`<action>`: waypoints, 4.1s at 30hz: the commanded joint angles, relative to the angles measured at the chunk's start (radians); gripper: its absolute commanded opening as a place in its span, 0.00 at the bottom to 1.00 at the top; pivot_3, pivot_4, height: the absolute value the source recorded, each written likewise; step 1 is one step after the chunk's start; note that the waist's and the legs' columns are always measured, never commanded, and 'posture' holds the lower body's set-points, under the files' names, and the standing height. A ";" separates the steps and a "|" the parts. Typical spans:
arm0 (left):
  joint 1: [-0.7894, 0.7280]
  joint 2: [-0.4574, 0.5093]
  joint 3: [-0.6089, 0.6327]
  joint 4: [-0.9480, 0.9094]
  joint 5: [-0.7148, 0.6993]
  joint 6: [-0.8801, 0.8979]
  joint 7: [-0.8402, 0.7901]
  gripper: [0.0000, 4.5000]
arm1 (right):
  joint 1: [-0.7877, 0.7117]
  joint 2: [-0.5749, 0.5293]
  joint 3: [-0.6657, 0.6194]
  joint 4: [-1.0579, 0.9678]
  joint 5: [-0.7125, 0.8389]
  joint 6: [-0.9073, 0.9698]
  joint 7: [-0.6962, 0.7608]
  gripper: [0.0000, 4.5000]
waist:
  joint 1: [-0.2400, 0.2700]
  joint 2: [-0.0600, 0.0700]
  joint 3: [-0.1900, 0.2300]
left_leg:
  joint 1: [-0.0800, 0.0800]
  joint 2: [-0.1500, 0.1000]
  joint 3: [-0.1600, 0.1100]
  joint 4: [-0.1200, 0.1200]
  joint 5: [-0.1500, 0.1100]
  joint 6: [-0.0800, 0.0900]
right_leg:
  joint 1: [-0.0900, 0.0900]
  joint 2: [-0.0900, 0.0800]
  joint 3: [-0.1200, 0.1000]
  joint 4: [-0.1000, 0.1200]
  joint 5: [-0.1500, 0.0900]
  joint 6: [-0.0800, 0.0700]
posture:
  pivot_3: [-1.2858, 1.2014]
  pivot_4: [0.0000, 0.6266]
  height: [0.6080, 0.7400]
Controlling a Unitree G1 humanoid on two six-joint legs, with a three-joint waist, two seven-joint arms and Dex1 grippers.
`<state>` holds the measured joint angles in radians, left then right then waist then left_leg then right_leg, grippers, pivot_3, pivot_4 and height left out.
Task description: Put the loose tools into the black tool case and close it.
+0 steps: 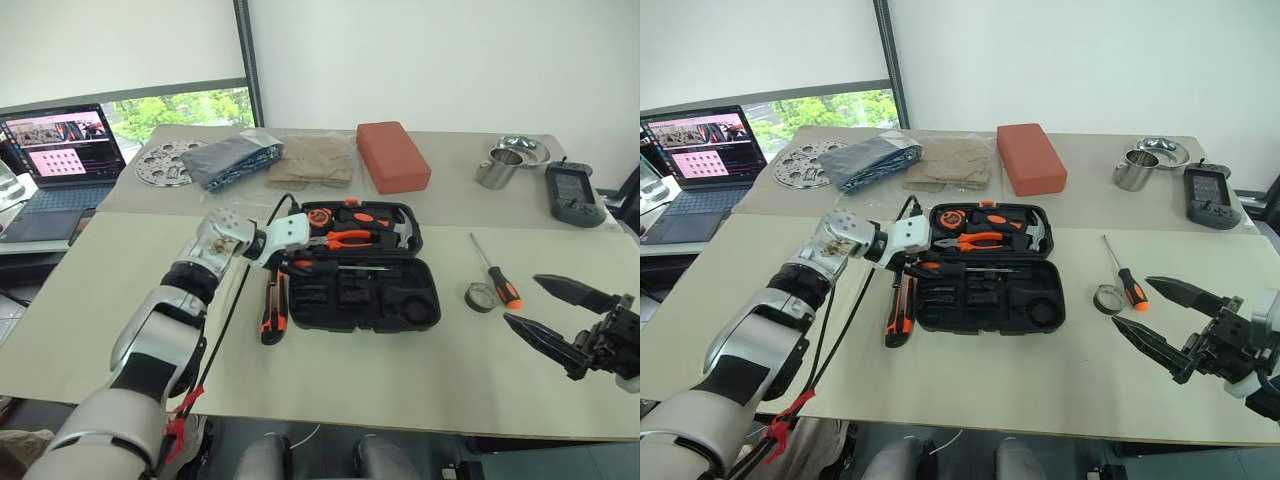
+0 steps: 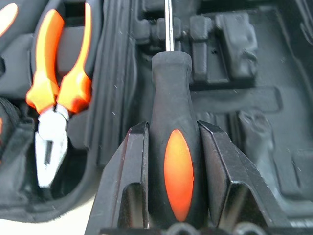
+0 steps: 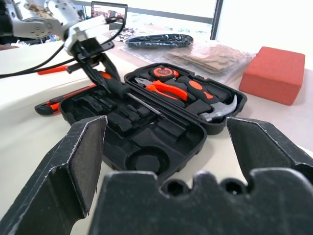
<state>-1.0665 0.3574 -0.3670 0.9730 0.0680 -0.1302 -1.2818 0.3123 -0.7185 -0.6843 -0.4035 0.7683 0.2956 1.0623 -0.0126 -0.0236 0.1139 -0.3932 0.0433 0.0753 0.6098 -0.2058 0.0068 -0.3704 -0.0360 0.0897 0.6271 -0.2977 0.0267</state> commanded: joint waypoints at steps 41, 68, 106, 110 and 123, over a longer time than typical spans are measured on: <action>-0.062 -0.105 0.154 -0.203 -0.032 0.119 0.134 0.85 | 0.015 -0.014 -0.048 -0.076 0.062 0.010 -0.047 1.00 | 0.001 0.007 -0.004 | -0.009 -0.003 -0.015 0.006 0.002 -0.001 | 0.001 0.011 0.008 0.002 0.001 -0.002 | 0.52 0.24 1.00; -0.020 -0.209 0.163 0.194 0.054 -0.009 0.301 0.00 | 0.036 -0.010 -0.071 -0.082 0.060 0.004 -0.046 1.00 | 0.000 0.008 -0.004 | -0.011 -0.010 -0.026 0.007 0.002 0.000 | 0.002 0.012 0.009 0.003 0.000 -0.001 | 0.52 0.24 1.00; 0.009 -0.143 0.332 -0.098 -0.156 0.181 0.154 0.32 | -0.092 -0.074 0.062 0.096 -0.212 0.012 -0.203 1.00 | -0.009 0.009 -0.004 | 0.001 -0.011 -0.033 0.006 0.002 -0.001 | 0.014 0.012 0.009 0.005 -0.007 0.005 | 0.52 0.24 1.00; 0.090 -0.063 0.351 -0.442 -0.320 0.371 -0.027 0.66 | -0.250 -0.148 0.184 0.240 -0.326 0.112 -0.311 1.00 | -0.009 0.010 -0.004 | 0.000 -0.012 -0.032 0.006 0.002 -0.001 | 0.013 0.011 0.010 0.004 -0.003 -0.001 | 0.52 0.24 1.00; 0.179 0.273 0.337 -0.931 -0.488 0.692 -0.166 0.98 | -0.793 -0.223 0.547 0.755 -0.497 0.406 -0.310 1.00 | -0.016 0.017 -0.002 | 0.001 -0.011 -0.033 0.006 0.003 -0.001 | 0.014 0.012 0.010 0.004 -0.004 -0.004 | 0.52 0.24 1.00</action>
<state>-0.8947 0.5971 -0.0461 0.1137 -0.3933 0.5379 -1.4452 -0.4440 -0.9208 -0.1604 0.3147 0.2972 0.6904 0.7341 -0.0289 -0.0064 0.1118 -0.3927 0.0323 0.0420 0.6159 -0.2032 0.0062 -0.3563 -0.0236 0.0991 0.6313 -0.3020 0.0229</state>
